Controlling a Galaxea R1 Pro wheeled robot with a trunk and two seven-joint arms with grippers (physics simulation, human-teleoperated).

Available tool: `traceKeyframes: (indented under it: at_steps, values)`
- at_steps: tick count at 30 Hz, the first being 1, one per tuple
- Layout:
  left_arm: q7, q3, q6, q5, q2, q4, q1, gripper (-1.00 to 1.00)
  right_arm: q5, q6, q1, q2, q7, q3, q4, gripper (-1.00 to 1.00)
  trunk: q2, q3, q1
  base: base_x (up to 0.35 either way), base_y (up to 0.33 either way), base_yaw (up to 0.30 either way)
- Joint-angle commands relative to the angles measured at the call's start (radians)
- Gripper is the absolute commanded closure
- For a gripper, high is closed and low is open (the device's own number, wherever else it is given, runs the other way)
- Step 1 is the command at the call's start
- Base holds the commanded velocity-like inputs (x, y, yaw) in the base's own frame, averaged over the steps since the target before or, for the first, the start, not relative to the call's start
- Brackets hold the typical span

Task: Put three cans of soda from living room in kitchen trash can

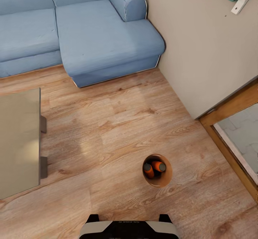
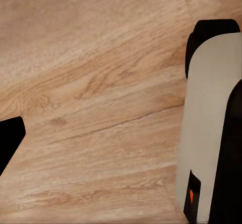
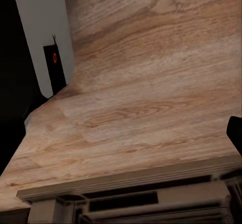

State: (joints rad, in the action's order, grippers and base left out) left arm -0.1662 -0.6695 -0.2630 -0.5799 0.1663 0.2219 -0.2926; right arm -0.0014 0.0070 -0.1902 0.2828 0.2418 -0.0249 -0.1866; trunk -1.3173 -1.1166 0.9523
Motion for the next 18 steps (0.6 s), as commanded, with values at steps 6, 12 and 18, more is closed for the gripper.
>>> traceKeyframes:
  at_steps: [6,12,18]
  values:
    - [0.004,-0.001,-0.030,0.024,0.003,-0.013,0.030,-1.00,-0.001,-0.114,0.000,-0.003,-0.004,-0.001,0.112,-1.00,0.042,0.019,-0.023,0.000,0.000,0.000]
    - [-0.001,-0.001,-0.010,0.028,0.021,-0.052,0.064,-1.00,-0.001,-0.144,0.000,-0.011,-0.005,-0.004,0.153,-1.00,0.084,0.038,-0.046,0.000,0.000,0.000]
    - [0.003,-0.001,-0.004,0.028,0.046,-0.109,0.084,-1.00,-0.002,-0.154,0.000,-0.015,-0.007,-0.005,0.182,-1.00,0.126,0.057,-0.069,0.000,0.000,0.000]
